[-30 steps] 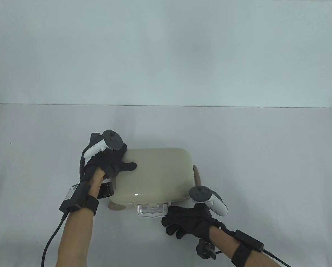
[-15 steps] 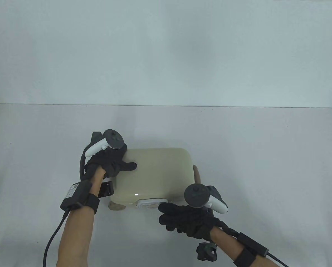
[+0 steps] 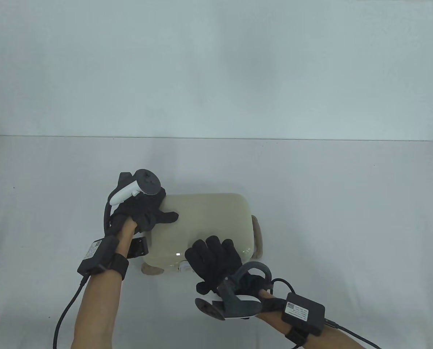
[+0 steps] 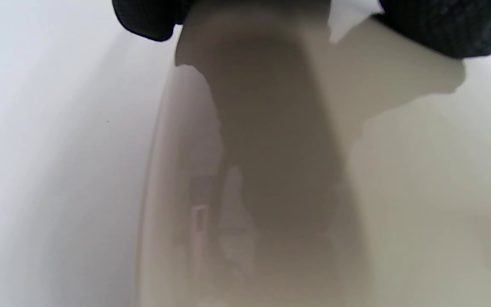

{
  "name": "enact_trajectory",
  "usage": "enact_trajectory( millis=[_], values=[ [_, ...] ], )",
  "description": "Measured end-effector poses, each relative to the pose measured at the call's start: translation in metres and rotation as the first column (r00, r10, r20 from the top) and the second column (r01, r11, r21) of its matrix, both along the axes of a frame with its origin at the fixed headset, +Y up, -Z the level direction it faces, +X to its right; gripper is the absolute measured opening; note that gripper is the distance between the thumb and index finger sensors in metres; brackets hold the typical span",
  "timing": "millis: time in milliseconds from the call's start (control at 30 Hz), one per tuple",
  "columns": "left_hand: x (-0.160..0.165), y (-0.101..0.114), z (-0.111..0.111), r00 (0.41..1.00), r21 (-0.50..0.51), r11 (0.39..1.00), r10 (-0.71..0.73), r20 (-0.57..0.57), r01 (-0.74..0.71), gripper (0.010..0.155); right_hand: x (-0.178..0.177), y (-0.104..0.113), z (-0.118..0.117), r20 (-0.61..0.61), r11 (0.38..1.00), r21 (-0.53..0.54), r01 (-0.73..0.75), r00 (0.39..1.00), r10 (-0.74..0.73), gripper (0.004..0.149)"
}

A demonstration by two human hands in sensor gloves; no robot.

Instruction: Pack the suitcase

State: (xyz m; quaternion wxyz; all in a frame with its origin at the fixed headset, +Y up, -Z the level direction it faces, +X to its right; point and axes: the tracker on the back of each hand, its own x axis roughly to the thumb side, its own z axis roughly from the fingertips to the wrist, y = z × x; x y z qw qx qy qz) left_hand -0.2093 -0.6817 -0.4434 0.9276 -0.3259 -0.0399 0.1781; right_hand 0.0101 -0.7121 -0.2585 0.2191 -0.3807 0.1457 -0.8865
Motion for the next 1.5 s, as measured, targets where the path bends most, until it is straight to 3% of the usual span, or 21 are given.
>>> enact_trajectory(
  millis=[133,333,500,567,667,900,1033,1167,1233,1300,1367,1500],
  values=[
    [0.000,0.000,0.000,1.000,0.002,1.000,0.009,0.001,-0.009,0.100,-0.012,-0.025,-0.009,-0.002,0.990,0.091,-0.109,0.994,0.109,0.107],
    [-0.001,-0.001,0.000,1.000,0.006,1.000,0.017,0.009,-0.017,0.101,-0.016,-0.047,-0.015,-0.019,0.923,0.357,-0.144,0.987,0.162,0.109],
    [-0.001,0.000,0.000,1.000,0.003,1.000,0.016,0.012,-0.016,0.100,-0.014,-0.044,-0.016,-0.035,0.939,0.322,-0.123,0.989,0.141,0.101],
    [-0.002,0.000,0.000,1.000,0.003,1.000,0.019,0.011,-0.019,0.100,-0.011,-0.038,-0.017,-0.041,0.958,0.263,-0.118,0.990,0.133,0.096],
    [-0.003,-0.001,0.001,0.999,0.002,0.999,0.036,0.007,-0.036,0.100,-0.012,-0.030,-0.016,-0.041,0.969,0.237,-0.068,0.996,0.080,0.075],
    [-0.006,-0.004,0.002,0.997,0.009,0.997,0.079,-0.002,-0.079,0.100,-0.011,-0.025,-0.019,-0.045,0.976,0.220,-0.007,0.999,0.017,0.060],
    [-0.006,-0.004,0.002,0.997,0.006,0.997,0.076,0.004,-0.076,0.100,-0.011,-0.024,-0.020,-0.044,0.981,0.196,0.018,0.999,-0.009,0.060],
    [-0.007,-0.003,0.004,0.998,0.022,0.998,0.064,0.004,-0.064,0.099,-0.011,-0.011,-0.022,-0.043,0.995,0.101,0.006,0.999,-0.002,0.067],
    [-0.006,0.005,0.011,1.000,0.111,0.994,0.023,0.018,-0.025,0.096,-0.008,0.004,-0.024,-0.023,0.999,0.018,0.032,0.999,-0.032,0.073],
    [-0.005,0.017,0.025,0.997,0.213,0.974,0.072,0.025,-0.075,0.093,-0.002,0.020,-0.026,0.013,0.992,-0.042,0.116,0.993,-0.115,0.076],
    [-0.004,0.028,0.046,0.993,0.336,0.935,0.117,0.020,-0.116,0.091,0.009,0.036,-0.029,0.069,0.977,-0.083,0.198,0.979,-0.193,0.077],
    [-0.001,0.044,0.097,0.998,0.517,0.855,0.015,0.060,-0.044,0.091,0.039,0.062,-0.034,0.200,0.932,-0.122,0.342,0.928,-0.314,0.081]
  ],
)
